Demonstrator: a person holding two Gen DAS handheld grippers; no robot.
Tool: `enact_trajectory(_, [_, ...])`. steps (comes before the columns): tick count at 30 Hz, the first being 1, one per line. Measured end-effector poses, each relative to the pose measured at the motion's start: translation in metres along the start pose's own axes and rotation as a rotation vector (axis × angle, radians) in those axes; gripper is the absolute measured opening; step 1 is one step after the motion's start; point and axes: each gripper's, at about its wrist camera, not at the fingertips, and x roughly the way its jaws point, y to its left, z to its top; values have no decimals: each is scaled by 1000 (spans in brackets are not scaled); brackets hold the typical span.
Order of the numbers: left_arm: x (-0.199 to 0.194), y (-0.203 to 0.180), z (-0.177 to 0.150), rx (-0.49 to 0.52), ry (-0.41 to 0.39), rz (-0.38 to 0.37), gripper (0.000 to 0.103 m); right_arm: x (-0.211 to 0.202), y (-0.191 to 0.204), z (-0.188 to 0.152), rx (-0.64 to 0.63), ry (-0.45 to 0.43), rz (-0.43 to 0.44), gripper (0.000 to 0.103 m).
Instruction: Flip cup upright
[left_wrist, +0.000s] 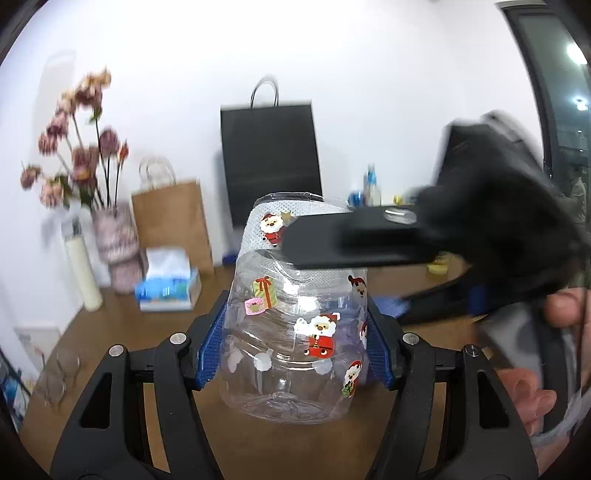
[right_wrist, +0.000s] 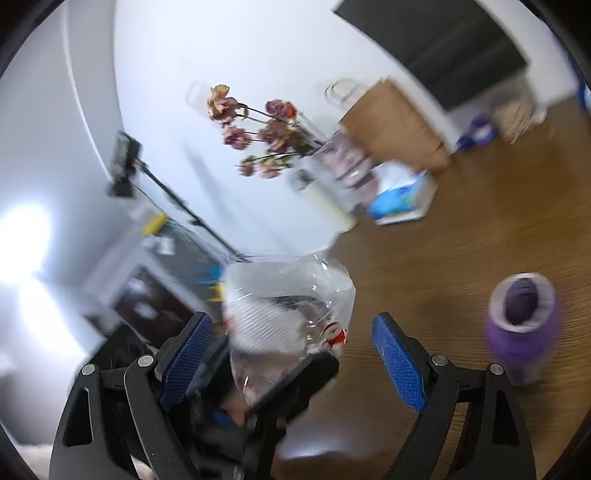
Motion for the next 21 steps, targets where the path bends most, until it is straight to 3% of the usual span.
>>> enact_trajectory(1, [4, 1, 1, -3, 0, -3, 62, 5, -5, 2, 26, 2, 43, 74])
enact_trajectory(2, [6, 2, 1, -6, 5, 3, 61, 9, -8, 3, 30, 3, 60, 66])
enact_trajectory(4, [20, 6, 0, 4, 63, -11, 64, 17, -6, 9, -18, 16, 0, 66])
enact_trajectory(7, [27, 17, 1, -3, 80, -20, 98, 23, 11, 14, -174, 29, -110, 66])
enact_trajectory(8, [29, 23, 1, -13, 80, -37, 98, 25, 22, 13, -276, 35, -159, 66])
enact_trajectory(9, [33, 29, 2, -30, 81, -44, 96, 30, 35, 10, -392, 53, -216, 66])
enact_trajectory(10, [36, 33, 3, -43, 79, -43, 84, 37, 49, 8, -509, 74, -277, 66])
enact_trajectory(11, [38, 35, 1, -50, 76, -54, 61, 42, 57, 5, -581, 90, -309, 67])
enact_trajectory(14, [51, 48, -2, -121, 74, -103, 58, 66, 76, -5, -813, 143, -422, 68])
enact_trajectory(18, [63, 56, 1, -173, 67, -78, 58, 75, 71, 6, -880, 114, -427, 72])
enact_trajectory(21, [71, 56, 3, -171, 45, -52, 58, 78, 65, 15, -932, 53, -444, 82])
